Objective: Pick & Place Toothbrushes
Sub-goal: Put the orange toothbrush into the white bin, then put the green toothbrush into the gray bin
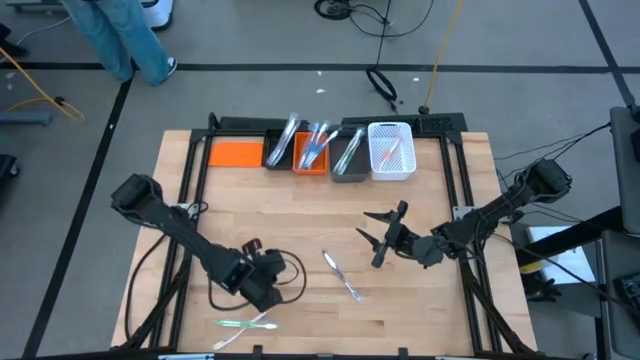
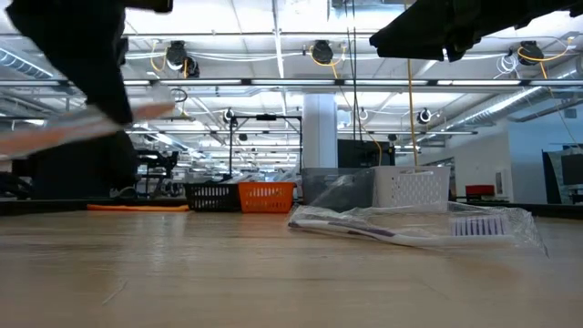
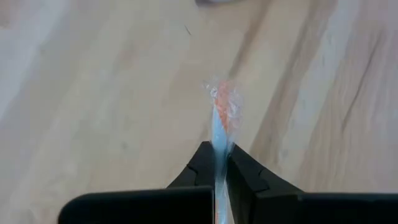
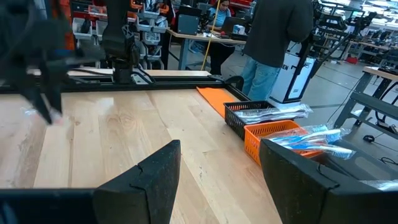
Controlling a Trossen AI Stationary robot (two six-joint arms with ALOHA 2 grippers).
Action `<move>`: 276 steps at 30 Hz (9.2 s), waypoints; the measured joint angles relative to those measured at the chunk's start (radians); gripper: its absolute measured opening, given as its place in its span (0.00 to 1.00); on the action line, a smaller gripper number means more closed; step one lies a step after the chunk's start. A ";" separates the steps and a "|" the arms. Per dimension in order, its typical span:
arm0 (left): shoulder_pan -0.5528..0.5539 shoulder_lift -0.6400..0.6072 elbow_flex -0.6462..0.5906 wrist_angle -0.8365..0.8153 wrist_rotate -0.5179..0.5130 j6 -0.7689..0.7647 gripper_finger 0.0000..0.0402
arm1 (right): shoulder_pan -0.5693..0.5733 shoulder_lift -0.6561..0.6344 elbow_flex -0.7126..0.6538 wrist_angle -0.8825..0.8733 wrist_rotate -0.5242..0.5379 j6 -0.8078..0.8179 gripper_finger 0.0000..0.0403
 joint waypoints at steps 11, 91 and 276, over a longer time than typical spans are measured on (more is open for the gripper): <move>0.060 -0.105 0.002 0.193 -0.176 0.228 0.02 | -0.005 0.000 0.000 0.033 -0.054 0.000 0.53; 0.451 -0.100 0.002 0.924 0.090 0.975 0.08 | -0.286 0.006 0.000 0.437 -0.645 -0.092 0.03; -0.232 0.213 0.003 0.203 0.294 0.003 0.36 | -0.353 -0.288 0.000 -0.410 -0.697 0.356 0.52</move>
